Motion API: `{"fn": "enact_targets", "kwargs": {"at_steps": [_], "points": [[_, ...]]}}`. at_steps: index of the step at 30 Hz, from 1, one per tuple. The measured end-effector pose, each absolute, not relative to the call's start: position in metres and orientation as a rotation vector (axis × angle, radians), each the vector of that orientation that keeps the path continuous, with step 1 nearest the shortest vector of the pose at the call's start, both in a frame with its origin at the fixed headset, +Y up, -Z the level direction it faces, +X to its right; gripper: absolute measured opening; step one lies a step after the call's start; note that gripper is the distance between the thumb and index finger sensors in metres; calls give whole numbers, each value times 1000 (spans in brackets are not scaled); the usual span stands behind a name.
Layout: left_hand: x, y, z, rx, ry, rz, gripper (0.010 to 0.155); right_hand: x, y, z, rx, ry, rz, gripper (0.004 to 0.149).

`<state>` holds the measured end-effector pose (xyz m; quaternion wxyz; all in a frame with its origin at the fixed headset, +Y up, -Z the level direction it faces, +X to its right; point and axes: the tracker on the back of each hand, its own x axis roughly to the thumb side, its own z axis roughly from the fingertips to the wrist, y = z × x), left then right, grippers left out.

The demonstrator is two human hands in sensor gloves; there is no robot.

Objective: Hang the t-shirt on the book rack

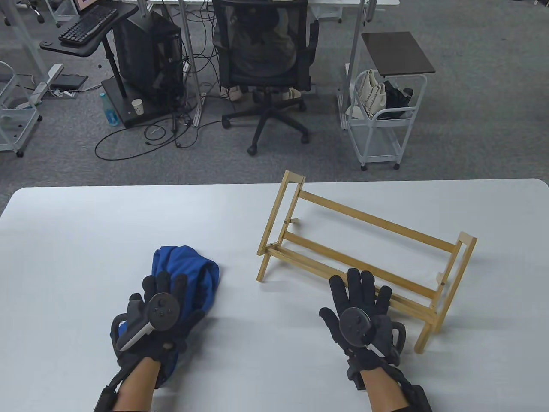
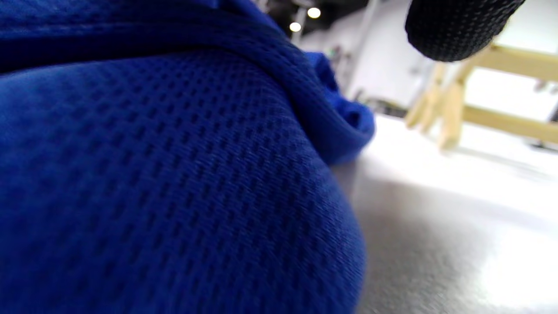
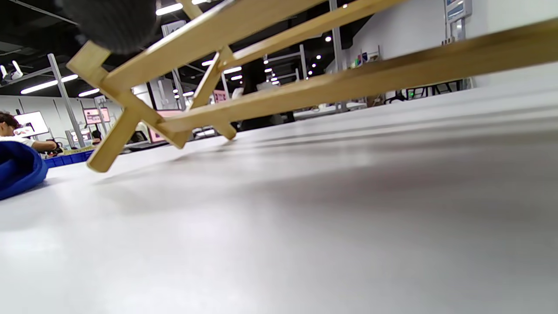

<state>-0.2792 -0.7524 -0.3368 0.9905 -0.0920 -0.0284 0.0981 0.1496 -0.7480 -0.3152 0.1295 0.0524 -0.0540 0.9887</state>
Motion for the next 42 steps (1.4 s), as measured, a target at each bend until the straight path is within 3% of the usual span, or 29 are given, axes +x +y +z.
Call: {"fn": "enact_targets", "kwargs": {"at_steps": [15, 19, 27, 42], "points": [[-289, -760, -356, -297, 132, 281, 102, 153, -745, -314, 136, -165, 2838, 72], [-287, -768, -362, -417, 203, 236, 108, 153, -745, -314, 139, -172, 2836, 72], [-280, -776, -364, -389, 269, 91, 106, 153, -746, -314, 133, -163, 2834, 72], [-281, -778, -364, -349, 279, 107, 95, 154, -745, -314, 121, -161, 2841, 72]]}}
